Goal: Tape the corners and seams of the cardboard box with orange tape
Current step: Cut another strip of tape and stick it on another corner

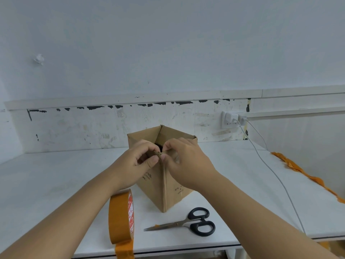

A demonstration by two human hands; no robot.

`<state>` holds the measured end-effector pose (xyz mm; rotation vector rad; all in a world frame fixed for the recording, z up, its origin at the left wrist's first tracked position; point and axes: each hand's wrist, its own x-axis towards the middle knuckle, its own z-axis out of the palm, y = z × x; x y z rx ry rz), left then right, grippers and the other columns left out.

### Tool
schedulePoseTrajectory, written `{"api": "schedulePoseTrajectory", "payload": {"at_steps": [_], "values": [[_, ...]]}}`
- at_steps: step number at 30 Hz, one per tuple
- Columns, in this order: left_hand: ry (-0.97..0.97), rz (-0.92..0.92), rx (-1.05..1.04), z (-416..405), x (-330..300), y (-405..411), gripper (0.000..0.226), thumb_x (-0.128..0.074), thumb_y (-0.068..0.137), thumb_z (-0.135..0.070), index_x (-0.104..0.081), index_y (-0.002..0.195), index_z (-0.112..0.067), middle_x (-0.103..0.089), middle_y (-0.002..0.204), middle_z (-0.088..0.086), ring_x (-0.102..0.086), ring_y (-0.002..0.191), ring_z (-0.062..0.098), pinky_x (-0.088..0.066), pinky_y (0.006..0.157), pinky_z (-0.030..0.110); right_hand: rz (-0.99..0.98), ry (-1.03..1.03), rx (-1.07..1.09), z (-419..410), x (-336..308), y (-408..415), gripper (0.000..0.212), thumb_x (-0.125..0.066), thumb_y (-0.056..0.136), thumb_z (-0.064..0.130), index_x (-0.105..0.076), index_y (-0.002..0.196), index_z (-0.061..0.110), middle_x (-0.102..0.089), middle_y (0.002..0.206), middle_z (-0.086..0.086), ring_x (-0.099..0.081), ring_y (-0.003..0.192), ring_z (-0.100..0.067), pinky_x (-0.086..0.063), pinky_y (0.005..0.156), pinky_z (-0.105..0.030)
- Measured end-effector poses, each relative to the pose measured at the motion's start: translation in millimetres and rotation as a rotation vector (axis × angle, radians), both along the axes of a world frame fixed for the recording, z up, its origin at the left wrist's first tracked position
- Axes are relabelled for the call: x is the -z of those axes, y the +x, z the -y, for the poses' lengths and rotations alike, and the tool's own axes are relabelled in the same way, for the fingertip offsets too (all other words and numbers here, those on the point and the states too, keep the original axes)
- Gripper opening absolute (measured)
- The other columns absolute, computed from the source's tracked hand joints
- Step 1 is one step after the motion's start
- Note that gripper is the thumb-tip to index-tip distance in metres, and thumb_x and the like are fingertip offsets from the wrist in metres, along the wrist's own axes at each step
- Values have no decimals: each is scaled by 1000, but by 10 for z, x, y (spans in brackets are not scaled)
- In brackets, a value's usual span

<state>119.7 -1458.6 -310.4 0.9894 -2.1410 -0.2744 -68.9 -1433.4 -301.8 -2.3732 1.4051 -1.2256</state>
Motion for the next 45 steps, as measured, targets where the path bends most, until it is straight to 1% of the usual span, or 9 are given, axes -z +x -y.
{"api": "schedulePoseTrajectory", "payload": {"at_steps": [5, 11, 18, 22, 25, 33, 38, 41, 45], "values": [[-2, -12, 20, 2, 14, 5, 14, -46, 89, -46, -55, 100, -44, -48, 99, -27, -52, 96, 4, -43, 79, 12, -10, 22, -27, 5, -20, -54, 7, -54, 90, 39, -53, 95, 35, -51, 100, 20, -36, 104, -5, -36, 79, -27], [42, -3, 46, 17, -24, 23, 15, -50, 92, -34, -54, 96, -48, -47, 96, -28, -50, 90, 2, -40, 78, 9, 15, 21, -1, 2, 4, -2, 7, -53, 90, 37, -53, 96, 33, -53, 104, 18, -37, 107, -6, -38, 81, -28], [91, -11, 52, -12, -50, 11, 15, -46, 86, -44, -55, 99, -43, -49, 104, -11, -48, 90, -1, -40, 78, 8, 8, 43, 14, 1, -11, 13, 6, -53, 90, 37, -52, 95, 35, -52, 103, 19, -36, 108, -6, -35, 79, -27], [122, -5, 47, -20, -46, 47, 24, -47, 86, -47, -56, 108, -41, -49, 103, -24, -51, 99, 0, -43, 83, 11, 7, 59, 34, -2, -22, 36, 4, -52, 89, 38, -49, 91, 38, -50, 103, 20, -35, 109, -4, -33, 76, -27], [121, -13, 45, -40, -41, 47, 26, -47, 86, -49, -53, 110, -49, -49, 105, -34, -50, 104, -4, -43, 84, 8, 14, 38, 54, -2, -3, 54, 5, -51, 89, 38, -49, 93, 37, -51, 103, 19, -35, 107, -5, -34, 77, -27], [108, -61, 27, -40, -24, 43, 22, -52, 91, -34, -56, 105, -49, -53, 104, -33, -51, 104, -5, -44, 82, 8, 38, 34, 65, -20, -18, 83, 5, -52, 89, 37, -50, 92, 34, -53, 101, 17, -36, 105, -6, -35, 75, -28], [42, -102, -35, -35, 8, -27, 25, -56, 91, -30, -54, 103, -52, -55, 99, -34, -53, 97, -7, -44, 77, 8, 59, 29, 38, -11, -73, 58, 7, -60, 87, 32, -54, 89, 29, -56, 93, 17, -38, 100, -8, -42, 72, -31], [14, -76, -58, -28, 24, -38, 23, -55, 92, -28, -54, 101, -49, -55, 100, -28, -51, 98, -7, -44, 75, 12, 96, 16, 29, -12, -69, 71, 7, -60, 83, 34, -56, 85, 29, -59, 88, 17, -45, 98, -9, -45, 71, -30], [18, -55, -71, -28, 21, -46, 21, -54, 93, -30, -53, 103, -48, -53, 104, -28, -50, 100, -9, -42, 74, 9, 102, 43, -34, 1, -81, 24, 7, -62, 83, 34, -56, 81, 33, -58, 80, 17, -46, 80, -11, -33, 59, -22]]}}
